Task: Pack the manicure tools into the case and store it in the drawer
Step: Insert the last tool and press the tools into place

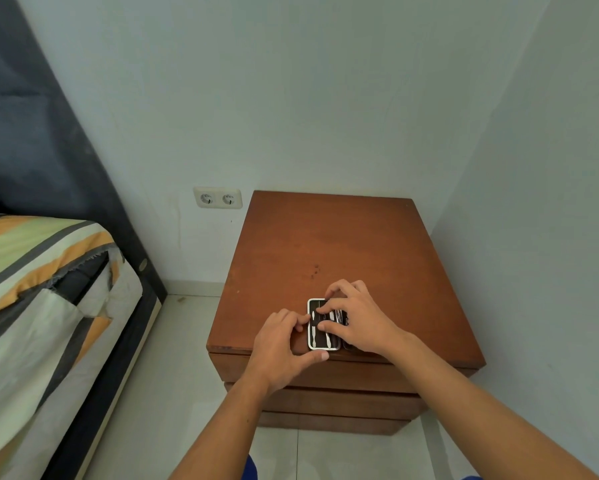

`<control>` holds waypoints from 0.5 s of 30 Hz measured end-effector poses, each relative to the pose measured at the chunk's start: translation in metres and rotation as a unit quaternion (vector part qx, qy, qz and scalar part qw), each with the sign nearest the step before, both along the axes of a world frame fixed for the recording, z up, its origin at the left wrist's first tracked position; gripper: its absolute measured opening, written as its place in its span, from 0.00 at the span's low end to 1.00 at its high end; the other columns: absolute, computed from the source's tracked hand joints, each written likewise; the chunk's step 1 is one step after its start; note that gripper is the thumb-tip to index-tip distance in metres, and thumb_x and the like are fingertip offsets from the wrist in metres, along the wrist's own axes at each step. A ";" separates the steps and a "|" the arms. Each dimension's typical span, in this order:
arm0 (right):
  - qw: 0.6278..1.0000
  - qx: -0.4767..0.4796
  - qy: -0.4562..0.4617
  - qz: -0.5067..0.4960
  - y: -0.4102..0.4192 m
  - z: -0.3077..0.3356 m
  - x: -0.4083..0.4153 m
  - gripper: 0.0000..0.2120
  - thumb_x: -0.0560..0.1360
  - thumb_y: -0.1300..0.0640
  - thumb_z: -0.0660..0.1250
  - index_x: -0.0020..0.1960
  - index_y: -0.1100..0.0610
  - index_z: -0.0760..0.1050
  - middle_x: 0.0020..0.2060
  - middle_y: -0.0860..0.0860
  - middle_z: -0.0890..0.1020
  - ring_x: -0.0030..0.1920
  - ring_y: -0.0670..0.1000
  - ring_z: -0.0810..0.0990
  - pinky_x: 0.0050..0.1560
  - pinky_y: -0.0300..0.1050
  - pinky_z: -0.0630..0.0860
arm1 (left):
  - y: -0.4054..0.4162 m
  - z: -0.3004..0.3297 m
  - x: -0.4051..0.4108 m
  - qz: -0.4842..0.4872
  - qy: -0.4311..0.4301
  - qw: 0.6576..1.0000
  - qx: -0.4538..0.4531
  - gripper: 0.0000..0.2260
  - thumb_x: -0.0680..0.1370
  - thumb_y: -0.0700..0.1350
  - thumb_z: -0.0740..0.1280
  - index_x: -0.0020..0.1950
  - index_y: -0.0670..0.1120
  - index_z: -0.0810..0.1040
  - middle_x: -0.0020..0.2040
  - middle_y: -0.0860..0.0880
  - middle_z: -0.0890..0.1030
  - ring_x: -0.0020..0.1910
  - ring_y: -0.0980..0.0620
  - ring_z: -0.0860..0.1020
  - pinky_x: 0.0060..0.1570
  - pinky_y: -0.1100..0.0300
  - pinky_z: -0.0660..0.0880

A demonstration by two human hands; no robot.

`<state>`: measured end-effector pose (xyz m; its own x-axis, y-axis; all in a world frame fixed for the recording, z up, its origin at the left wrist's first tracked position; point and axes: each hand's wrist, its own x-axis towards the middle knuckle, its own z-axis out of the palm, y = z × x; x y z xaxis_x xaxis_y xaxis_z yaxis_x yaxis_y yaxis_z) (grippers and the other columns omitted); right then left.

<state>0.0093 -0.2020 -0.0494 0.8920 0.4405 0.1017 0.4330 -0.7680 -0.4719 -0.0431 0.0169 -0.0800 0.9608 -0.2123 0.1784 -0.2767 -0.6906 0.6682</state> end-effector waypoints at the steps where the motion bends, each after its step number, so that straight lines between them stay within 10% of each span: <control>1: 1.000 0.001 -0.004 0.002 0.001 0.000 0.000 0.14 0.77 0.42 0.74 0.60 0.46 0.85 0.62 0.40 0.72 0.62 0.49 0.65 0.67 0.47 0.69 | 0.000 0.000 0.000 0.000 -0.001 1.000 0.000 0.30 0.66 0.72 0.74 0.61 0.57 0.76 0.50 0.64 0.72 0.53 0.64 0.71 0.46 0.69 0.67; 7: 1.000 0.013 -0.016 0.005 0.003 -0.002 -0.002 0.11 0.77 0.43 0.73 0.56 0.46 0.86 0.61 0.40 0.72 0.61 0.48 0.66 0.67 0.48 0.71 | 0.000 0.000 0.000 -0.001 0.001 1.000 0.003 0.29 0.67 0.72 0.73 0.61 0.57 0.76 0.50 0.64 0.72 0.52 0.64 0.70 0.46 0.69 0.66; 15: 0.998 -0.053 0.007 0.017 0.000 0.008 0.000 0.31 0.74 0.35 0.70 0.73 0.48 0.77 0.66 0.41 0.67 0.65 0.49 0.63 0.70 0.49 0.68 | 0.000 0.001 0.000 -0.002 0.005 1.000 0.001 0.29 0.67 0.72 0.74 0.61 0.57 0.75 0.50 0.64 0.72 0.53 0.64 0.70 0.46 0.69 0.67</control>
